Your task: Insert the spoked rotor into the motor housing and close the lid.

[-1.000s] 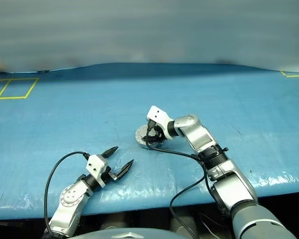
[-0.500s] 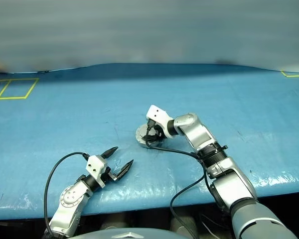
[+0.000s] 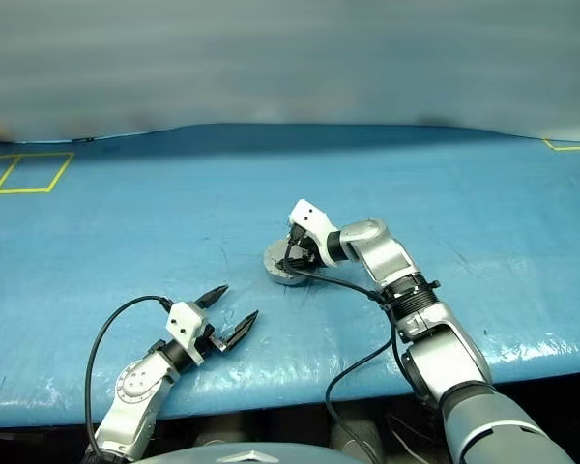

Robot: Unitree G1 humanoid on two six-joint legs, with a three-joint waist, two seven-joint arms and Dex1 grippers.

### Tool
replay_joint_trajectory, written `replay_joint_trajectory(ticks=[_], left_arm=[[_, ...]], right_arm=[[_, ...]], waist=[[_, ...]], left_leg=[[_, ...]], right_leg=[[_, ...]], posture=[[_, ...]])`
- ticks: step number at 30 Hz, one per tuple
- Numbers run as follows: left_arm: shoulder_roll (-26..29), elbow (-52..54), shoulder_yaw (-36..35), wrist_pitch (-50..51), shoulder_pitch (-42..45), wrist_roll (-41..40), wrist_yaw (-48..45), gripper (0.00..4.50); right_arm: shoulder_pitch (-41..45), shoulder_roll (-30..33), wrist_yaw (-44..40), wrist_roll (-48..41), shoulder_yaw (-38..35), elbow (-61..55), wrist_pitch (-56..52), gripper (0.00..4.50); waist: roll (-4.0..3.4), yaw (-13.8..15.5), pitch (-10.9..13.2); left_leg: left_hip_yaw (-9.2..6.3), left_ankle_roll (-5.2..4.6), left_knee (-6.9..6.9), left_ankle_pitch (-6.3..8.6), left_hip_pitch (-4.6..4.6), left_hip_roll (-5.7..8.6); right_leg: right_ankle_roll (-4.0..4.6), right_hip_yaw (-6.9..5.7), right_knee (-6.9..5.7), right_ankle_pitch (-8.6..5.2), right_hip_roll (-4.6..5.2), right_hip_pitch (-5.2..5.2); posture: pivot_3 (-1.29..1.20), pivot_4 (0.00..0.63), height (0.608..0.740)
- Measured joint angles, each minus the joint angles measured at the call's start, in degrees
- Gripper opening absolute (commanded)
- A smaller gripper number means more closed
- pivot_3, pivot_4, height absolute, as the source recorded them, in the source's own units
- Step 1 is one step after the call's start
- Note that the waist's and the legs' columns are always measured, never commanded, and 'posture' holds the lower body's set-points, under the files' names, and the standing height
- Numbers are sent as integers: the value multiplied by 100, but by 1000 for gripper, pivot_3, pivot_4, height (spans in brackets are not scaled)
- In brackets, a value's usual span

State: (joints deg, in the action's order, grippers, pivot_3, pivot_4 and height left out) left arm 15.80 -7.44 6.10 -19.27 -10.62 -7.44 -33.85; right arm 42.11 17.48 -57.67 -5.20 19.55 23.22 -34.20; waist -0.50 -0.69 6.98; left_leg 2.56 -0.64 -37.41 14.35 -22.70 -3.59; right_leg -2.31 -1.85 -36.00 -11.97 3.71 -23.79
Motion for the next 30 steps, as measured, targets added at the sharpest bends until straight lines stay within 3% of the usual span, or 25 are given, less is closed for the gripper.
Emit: replay_joint_trajectory(ticks=[16,30], left_arm=[[0,37,0,5,-28,3,4,4500],[-7,-21,0,-65,36,1,-54,4500]], right_arm=[[-413,90,162,206,168,-895,-14,3012],[-255,509,-187,434,733,-1444,123,3012]], waist=[[2,2,-2],[1,14,6]], left_leg=[[-4,7,20,4,4,0],[-3,7,20,4,-47,2]], right_leg=[[12,-10,0,-15,-1,-5],[12,-9,-1,-14,-3,-51]], posture=[[0,150,740],[0,150,740]])
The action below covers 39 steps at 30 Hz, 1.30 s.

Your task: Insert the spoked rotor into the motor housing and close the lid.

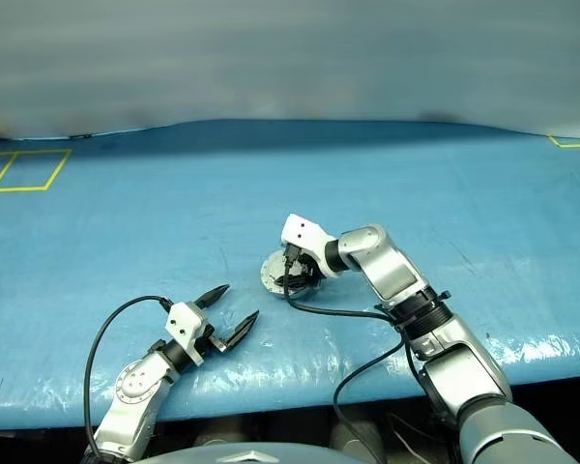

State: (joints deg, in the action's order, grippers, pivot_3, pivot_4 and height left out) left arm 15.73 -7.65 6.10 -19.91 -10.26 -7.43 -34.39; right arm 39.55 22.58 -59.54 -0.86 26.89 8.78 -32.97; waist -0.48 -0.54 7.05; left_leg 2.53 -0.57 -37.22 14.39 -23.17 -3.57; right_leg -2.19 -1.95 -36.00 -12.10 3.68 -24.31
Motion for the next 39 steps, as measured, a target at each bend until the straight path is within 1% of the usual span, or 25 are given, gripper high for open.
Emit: replay_joint_trajectory(ticks=[5,11,18,22,32,35,39], left_arm=[[-11,-99,-4,-116,21,-2,-13,4500],[-13,-137,-6,-201,12,-23,-33,4500],[-14,-133,-3,-195,14,-27,-32,4500],[-14,-112,-2,-192,12,-29,-34,4500],[-49,12,15,-65,-37,-23,46,4500],[-50,92,18,3,-68,-14,71,4500],[-49,139,17,85,-104,-11,73,4500]], right_arm=[[94,-16,-98,5,21,172,97,3012],[130,-153,-259,-292,-142,178,-385,3012],[129,-156,-355,-400,-163,176,-383,3012],[130,-140,-458,-502,-204,195,-364,3012],[125,-118,-620,-266,-129,711,1273,3012],[125,-121,-692,-222,-123,831,1552,3012],[125,-134,-709,-190,-124,895,1656,3012]], waist=[[0,-4,0],[-1,-5,0],[-2,-5,1],[-3,-3,1],[-6,-8,14],[-4,-8,16],[-5,-7,18]], left_leg=[[1,0,-4,0,1,-1],[1,0,-3,0,-5,-1],[1,0,-4,0,-7,-1],[-2,0,-9,-2,-33,-1],[1,0,-22,-2,-40,-1],[1,0,-22,-2,-42,0],[1,0,-22,-2,-43,0]], right_leg=[[-1,0,-1,0,0,0],[25,1,-3,16,-1,0],[20,1,-3,14,-2,-2],[20,2,-7,20,-5,-3],[-8,9,-6,18,-8,-4],[4,11,-6,29,-9,-4],[4,11,-5,29,-10,-5]], posture=[[0,150,740],[0,150,740],[0,150,740],[0,150,740],[0,150,740],[0,150,740],[0,150,740]])
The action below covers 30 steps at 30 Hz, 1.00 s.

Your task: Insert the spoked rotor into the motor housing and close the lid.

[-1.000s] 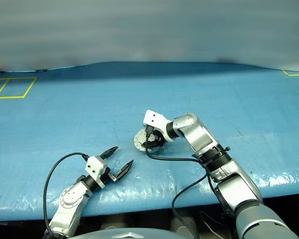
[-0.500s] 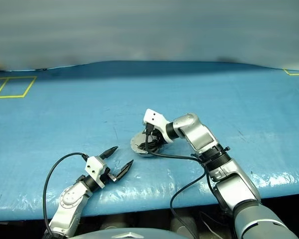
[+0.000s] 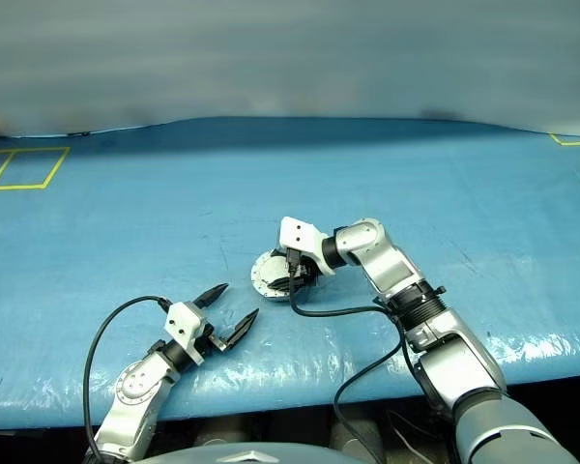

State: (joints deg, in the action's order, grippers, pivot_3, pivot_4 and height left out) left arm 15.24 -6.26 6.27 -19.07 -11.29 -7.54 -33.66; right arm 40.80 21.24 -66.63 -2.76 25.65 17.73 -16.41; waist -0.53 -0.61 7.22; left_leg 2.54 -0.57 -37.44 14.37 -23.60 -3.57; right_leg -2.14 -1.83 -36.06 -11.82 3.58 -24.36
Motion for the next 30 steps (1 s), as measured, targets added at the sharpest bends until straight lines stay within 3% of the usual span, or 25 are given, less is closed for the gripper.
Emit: replay_joint_trajectory(ticks=[30], left_arm=[[22,-150,-18,-138,73,7,-49,4500]], right_arm=[[253,-151,-328,368,2,961,1369,3012]], waist=[[-2,-4,0]], left_leg=[[4,0,-22,0,5,0]], right_leg=[[-6,15,-12,6,-7,7]], posture=[[0,150,740]])
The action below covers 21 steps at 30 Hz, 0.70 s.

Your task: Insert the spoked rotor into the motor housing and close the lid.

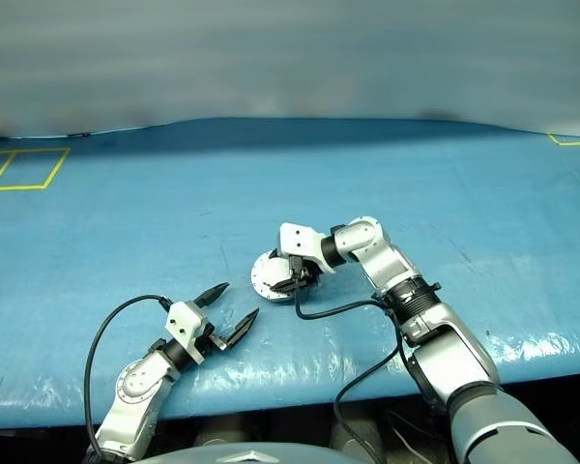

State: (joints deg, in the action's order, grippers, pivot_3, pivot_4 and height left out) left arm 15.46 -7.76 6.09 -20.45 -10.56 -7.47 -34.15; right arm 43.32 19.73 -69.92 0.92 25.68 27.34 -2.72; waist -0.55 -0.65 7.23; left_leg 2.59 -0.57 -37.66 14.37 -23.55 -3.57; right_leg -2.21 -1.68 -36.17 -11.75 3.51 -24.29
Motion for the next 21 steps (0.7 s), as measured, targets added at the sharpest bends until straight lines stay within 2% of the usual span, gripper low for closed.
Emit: replay_joint_trajectory(ticks=[14,21], left_arm=[[1,105,2,75,-74,4,36,4500],[-8,130,-3,151,-115,-17,40,4500]], right_arm=[[327,-211,-110,115,-24,726,233,3012],[465,-351,-79,192,-23,1192,515,3012]], waist=[[0,-17,0],[0,-33,1]], left_leg=[[7,0,-16,0,12,0],[9,0,-18,0,70,-4]], right_leg=[[7,12,-40,-5,-1,-2],[-1,14,-66,-33,-3,35]], posture=[[0,150,740],[0,150,740]])
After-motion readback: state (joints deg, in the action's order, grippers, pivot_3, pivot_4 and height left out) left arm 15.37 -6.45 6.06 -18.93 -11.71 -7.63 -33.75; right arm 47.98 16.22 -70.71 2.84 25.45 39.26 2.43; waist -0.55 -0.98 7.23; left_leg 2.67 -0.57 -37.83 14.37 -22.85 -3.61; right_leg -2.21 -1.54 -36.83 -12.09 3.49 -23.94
